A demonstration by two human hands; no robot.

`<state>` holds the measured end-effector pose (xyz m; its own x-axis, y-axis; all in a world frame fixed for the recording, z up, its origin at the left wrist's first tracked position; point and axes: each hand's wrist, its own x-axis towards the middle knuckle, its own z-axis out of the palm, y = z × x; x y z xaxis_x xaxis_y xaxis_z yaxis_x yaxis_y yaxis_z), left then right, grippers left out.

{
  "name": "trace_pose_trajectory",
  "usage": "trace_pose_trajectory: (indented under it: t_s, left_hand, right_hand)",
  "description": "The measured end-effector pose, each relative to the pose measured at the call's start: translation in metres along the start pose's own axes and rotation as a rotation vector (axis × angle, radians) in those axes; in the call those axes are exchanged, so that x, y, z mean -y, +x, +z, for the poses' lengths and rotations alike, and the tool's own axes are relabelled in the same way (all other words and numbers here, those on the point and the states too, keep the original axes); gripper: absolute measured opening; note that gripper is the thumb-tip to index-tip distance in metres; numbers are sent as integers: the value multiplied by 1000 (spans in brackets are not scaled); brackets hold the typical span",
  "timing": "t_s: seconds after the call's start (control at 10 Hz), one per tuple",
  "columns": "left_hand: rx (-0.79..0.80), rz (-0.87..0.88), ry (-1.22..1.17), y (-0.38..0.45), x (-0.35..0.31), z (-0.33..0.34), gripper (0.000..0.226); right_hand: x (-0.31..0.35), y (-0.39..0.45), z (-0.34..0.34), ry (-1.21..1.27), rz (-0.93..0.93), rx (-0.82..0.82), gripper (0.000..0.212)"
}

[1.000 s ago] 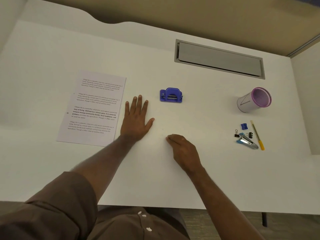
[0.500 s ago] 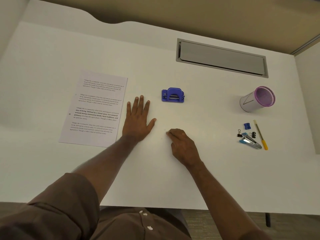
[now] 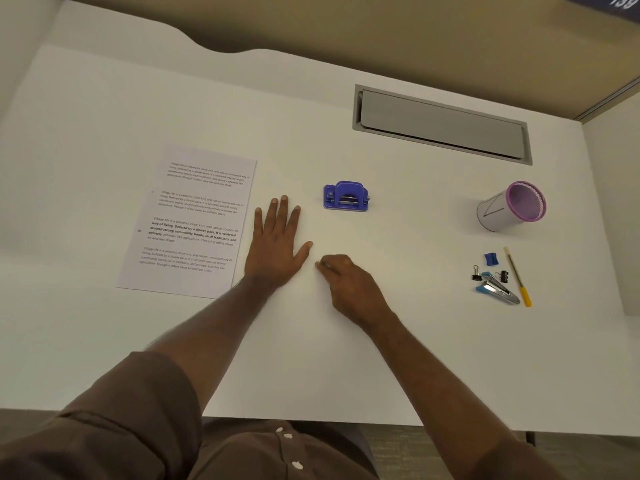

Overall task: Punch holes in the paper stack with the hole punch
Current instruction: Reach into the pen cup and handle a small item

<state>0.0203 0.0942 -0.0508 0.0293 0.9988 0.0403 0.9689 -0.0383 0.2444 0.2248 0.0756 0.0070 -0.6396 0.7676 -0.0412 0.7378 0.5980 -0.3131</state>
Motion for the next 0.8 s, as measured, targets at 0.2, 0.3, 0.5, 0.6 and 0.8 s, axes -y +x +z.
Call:
trace_pose_trajectory:
  t_s: [0.2, 0.3, 0.5, 0.6, 0.8]
  left_hand:
    - [-2, -1, -7, 0, 0, 1, 76]
    - [-1, 3, -3, 0, 0, 0, 76]
    - [5, 2, -2, -1, -1, 0, 76]
    - [11, -3, -9, 0, 0, 0, 76]
    - [27, -6, -11, 0, 0, -1, 76]
  right_hand:
    - [-7, -12, -11, 24, 154, -152, 36]
    - [-13, -4, -19, -32, 388, -121, 35]
    - [10, -8, -12, -118, 338, 14, 37]
    - [15, -21, -9, -53, 238, -1, 36]
    - [4, -52, -9, 2, 175, -69, 24]
